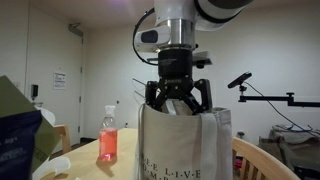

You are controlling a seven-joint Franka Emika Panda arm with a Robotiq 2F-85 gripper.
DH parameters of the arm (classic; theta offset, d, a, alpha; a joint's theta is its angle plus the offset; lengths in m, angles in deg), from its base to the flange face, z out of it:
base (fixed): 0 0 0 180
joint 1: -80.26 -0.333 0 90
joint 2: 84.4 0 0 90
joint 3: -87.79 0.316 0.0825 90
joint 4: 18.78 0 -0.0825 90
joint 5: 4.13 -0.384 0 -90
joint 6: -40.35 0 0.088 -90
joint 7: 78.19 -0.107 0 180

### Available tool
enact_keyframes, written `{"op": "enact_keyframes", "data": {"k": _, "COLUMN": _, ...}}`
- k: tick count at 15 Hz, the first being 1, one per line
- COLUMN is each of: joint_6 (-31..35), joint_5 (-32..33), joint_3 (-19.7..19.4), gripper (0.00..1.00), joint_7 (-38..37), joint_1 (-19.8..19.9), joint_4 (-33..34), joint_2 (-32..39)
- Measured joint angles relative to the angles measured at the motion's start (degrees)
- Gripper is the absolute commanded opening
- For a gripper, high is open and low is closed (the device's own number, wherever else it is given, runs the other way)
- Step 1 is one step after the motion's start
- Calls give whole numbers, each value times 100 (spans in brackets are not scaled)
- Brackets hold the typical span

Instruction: Move the bag slightly forward, take out the TAZO box, and put it on the table

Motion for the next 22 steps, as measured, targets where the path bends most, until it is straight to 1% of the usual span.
{"op": "enact_keyframes", "data": {"k": 1, "joint_6": 196, "joint_5": -380, "joint_3": 0, "gripper": 100, "joint_7": 292, "joint_1": 15, "joint_4": -65, "joint_2": -62}}
{"op": "enact_keyframes", "data": {"k": 4, "joint_6": 645, "joint_5": -1894, "joint_3": 48, "gripper": 100, "joint_7": 1425, "joint_1": 153, "joint_4": -237, "joint_2": -205}}
{"op": "enact_keyframes", "data": {"k": 5, "joint_6": 700, "joint_5": -2414, "joint_3": 155, "gripper": 100, "joint_7": 1828, "joint_1": 295, "joint_4": -252, "joint_2": -212}}
{"op": "enact_keyframes", "data": {"k": 7, "joint_6": 704, "joint_5": -3402, "joint_3": 128, "gripper": 100, "joint_7": 2596, "joint_1": 368, "joint_4": -291, "joint_2": -237}}
{"op": "enact_keyframes", "data": {"k": 10, "joint_6": 684, "joint_5": -4385, "joint_3": 1, "gripper": 100, "joint_7": 3359, "joint_1": 372, "joint_4": -391, "joint_2": -300}}
{"op": "enact_keyframes", "data": {"k": 12, "joint_6": 667, "joint_5": -4781, "joint_3": -69, "gripper": 100, "joint_7": 3640, "joint_1": 369, "joint_4": -455, "joint_2": -326}}
{"op": "enact_keyframes", "data": {"k": 14, "joint_6": 646, "joint_5": -4982, "joint_3": -122, "gripper": 100, "joint_7": 3741, "joint_1": 368, "joint_4": -505, "joint_2": -334}}
{"op": "enact_keyframes", "data": {"k": 22, "joint_6": 426, "joint_5": -4927, "joint_3": -382, "gripper": 100, "joint_7": 3504, "joint_1": 364, "joint_4": -780, "joint_2": -433}}
